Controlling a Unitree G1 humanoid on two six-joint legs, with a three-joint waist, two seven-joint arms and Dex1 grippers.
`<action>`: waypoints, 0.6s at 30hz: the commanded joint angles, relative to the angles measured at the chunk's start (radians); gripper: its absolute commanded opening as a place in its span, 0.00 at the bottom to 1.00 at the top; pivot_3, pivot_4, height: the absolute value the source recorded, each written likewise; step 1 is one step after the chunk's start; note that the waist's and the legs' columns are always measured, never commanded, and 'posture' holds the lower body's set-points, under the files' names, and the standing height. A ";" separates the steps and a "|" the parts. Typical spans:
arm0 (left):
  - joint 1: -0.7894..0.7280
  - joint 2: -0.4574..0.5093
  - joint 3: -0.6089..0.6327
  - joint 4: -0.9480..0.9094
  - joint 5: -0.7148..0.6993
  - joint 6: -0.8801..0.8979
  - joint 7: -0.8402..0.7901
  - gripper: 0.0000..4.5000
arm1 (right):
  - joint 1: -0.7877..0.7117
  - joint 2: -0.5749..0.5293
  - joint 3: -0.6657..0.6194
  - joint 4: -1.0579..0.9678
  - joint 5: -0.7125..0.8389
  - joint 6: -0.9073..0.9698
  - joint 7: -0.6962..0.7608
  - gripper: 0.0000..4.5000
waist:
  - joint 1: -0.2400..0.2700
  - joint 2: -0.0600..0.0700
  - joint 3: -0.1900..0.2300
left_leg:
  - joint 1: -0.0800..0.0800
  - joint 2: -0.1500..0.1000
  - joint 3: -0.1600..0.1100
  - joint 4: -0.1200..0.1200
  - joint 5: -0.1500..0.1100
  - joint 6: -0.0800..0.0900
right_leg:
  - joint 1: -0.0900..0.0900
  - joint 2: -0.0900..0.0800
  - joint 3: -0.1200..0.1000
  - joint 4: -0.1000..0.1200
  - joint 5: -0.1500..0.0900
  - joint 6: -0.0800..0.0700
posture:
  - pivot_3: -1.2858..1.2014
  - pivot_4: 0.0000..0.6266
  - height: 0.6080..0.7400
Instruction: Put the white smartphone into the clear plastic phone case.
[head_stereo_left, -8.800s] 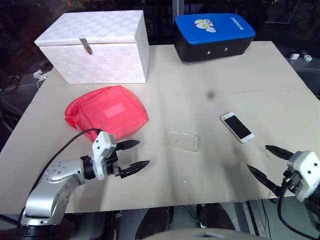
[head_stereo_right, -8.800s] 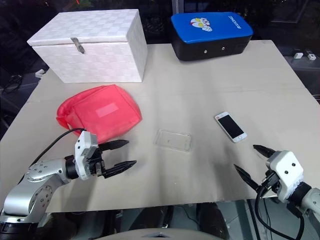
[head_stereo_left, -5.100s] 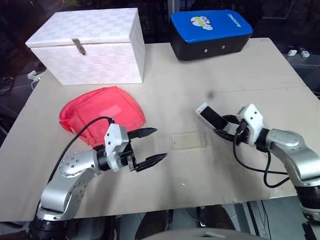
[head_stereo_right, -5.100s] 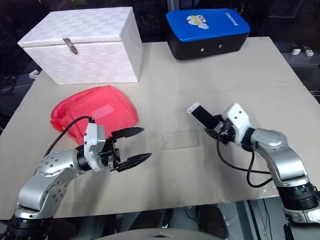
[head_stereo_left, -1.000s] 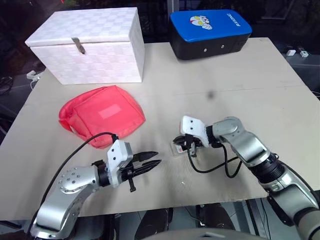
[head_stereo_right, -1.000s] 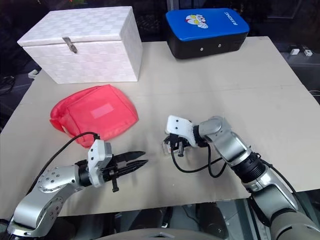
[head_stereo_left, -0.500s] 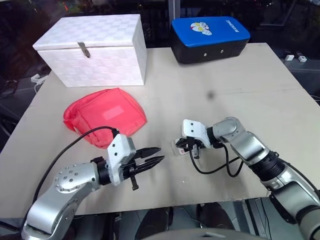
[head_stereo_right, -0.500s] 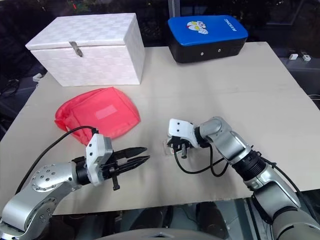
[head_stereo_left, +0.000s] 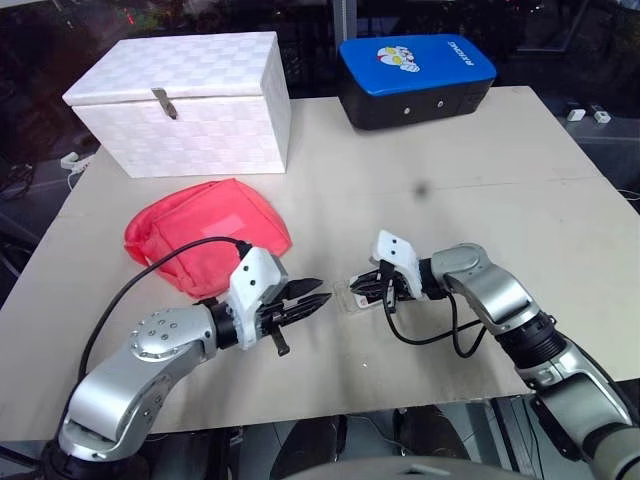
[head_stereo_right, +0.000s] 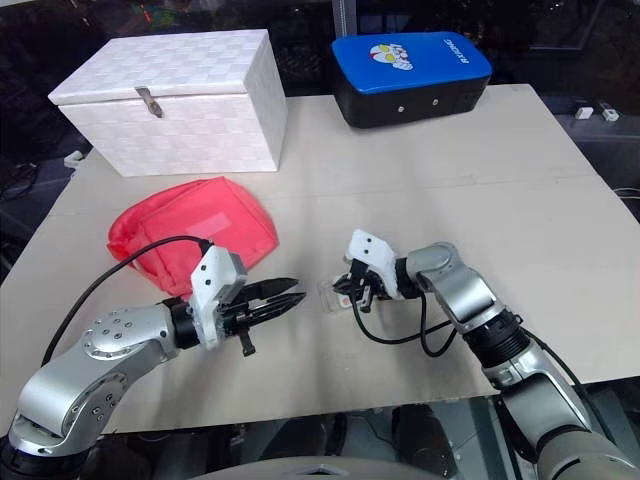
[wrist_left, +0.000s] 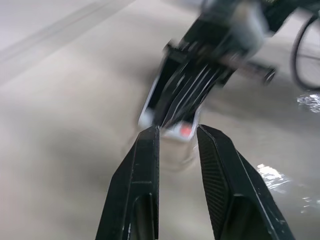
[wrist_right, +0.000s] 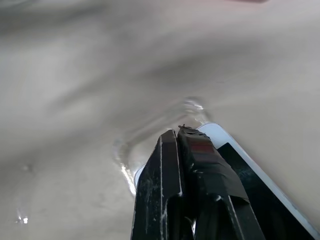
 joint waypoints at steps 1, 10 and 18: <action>-0.075 -0.057 0.082 0.163 -0.033 -0.051 0.001 0.26 | 0.001 -0.006 -0.045 -0.107 0.029 0.002 -0.030 0.00 | 0.001 0.000 0.000 | -0.003 0.000 0.000 0.000 0.000 0.000 | -0.002 0.000 0.000 0.000 0.000 0.000 | 0.52 0.24 1.00; -0.053 -0.072 0.152 0.406 -0.032 -0.220 -0.249 0.26 | 0.006 -0.021 -0.049 -0.212 0.048 0.044 -0.094 0.00 | -0.022 -0.003 0.001 | -0.019 0.000 0.000 0.002 0.001 -0.001 | -0.019 0.000 0.000 0.000 0.000 0.000 | 0.52 0.24 1.00; 0.042 -0.019 0.069 0.523 0.081 -0.443 -0.489 0.26 | -0.106 -0.051 0.055 -0.004 -0.062 -0.106 -0.068 0.00 | -0.023 -0.002 0.001 | -0.019 0.000 0.000 0.000 0.001 -0.001 | -0.018 -0.001 -0.003 -0.002 0.001 -0.002 | 0.52 0.24 1.00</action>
